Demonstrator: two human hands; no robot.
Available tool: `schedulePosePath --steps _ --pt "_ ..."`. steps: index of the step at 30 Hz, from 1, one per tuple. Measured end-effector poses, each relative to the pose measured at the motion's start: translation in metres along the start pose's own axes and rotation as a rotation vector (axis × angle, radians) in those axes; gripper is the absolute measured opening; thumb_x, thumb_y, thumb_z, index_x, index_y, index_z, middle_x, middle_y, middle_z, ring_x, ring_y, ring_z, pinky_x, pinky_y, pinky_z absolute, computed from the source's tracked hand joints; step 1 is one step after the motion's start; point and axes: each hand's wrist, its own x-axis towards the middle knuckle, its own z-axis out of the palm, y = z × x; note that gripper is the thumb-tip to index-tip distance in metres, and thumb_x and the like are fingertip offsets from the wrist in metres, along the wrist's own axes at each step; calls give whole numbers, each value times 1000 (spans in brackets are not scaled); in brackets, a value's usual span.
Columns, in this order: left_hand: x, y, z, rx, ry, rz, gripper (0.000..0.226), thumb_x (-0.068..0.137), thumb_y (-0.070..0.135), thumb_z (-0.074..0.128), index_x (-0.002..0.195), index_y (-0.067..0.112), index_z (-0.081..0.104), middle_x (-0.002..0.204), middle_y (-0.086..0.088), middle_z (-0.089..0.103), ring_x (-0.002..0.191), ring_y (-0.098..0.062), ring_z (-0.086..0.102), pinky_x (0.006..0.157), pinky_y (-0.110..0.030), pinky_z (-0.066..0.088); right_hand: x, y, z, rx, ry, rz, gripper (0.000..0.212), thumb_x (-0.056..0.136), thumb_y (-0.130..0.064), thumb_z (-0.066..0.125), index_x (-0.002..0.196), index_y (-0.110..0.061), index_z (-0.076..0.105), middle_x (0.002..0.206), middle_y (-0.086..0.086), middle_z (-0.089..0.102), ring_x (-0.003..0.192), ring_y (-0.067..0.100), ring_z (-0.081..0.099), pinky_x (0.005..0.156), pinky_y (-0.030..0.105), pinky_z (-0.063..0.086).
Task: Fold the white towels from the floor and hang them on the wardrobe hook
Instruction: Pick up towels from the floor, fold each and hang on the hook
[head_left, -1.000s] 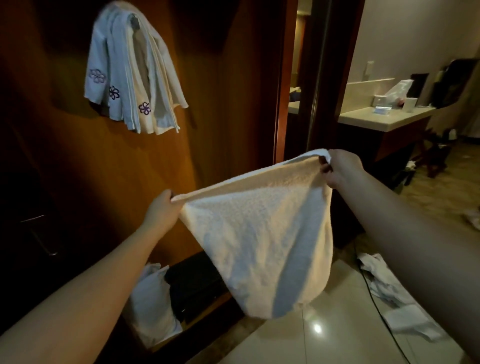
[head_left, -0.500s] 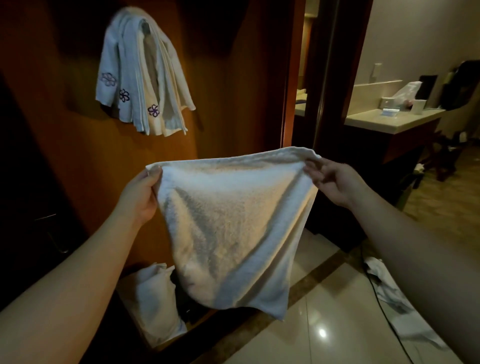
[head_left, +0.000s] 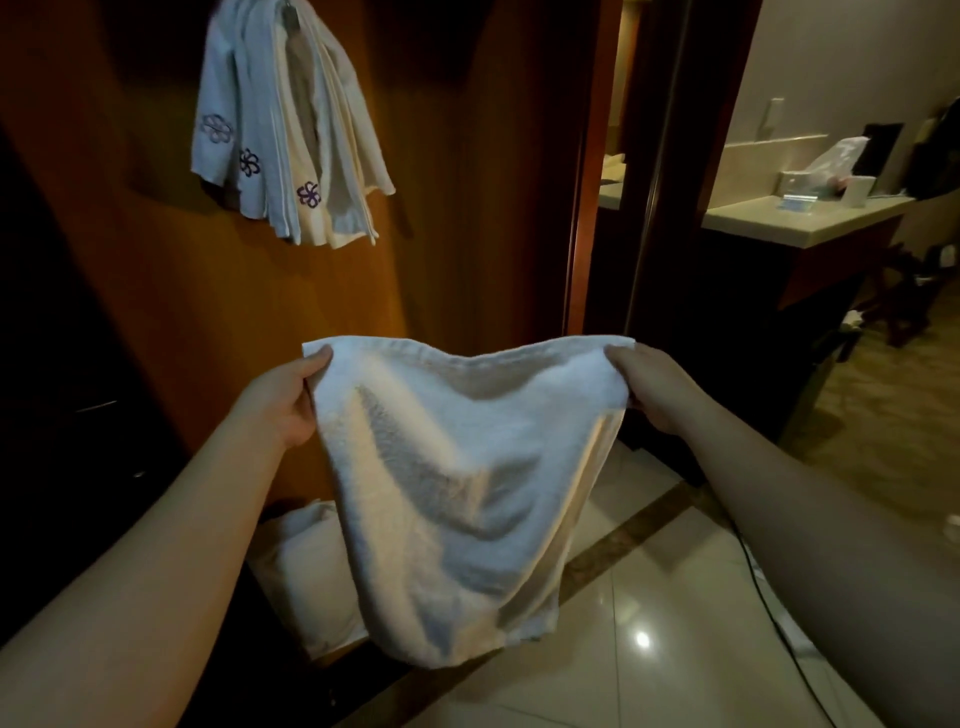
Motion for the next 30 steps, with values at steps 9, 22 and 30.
schedulePosePath --steps 9,22,30 --pt "-80 -83 39 -43 80 -12 37 97 27 63 129 9 62 123 -14 69 111 -30 66 103 -49 49 -64 27 71 245 52 134 29 94 -45 53 110 -31 74 89 -2 77 84 16 74 80 42 61" --pt "-177 -122 83 428 35 368 21 101 38 53 102 26 70 90 1 74 86 -9 70 75 -31 56 -165 0 144 40 -91 -177 23 105 -46 40 105 -54 62 101 -37 66 95 -17 60 69 -2 40" --pt "-182 -133 74 546 -146 278 25 102 26 55 120 41 65 128 18 67 123 -3 59 103 -21 46 -166 5 130 158 -364 -124 30 96 -65 36 122 -63 52 128 -22 65 120 -6 58 100 21 47"
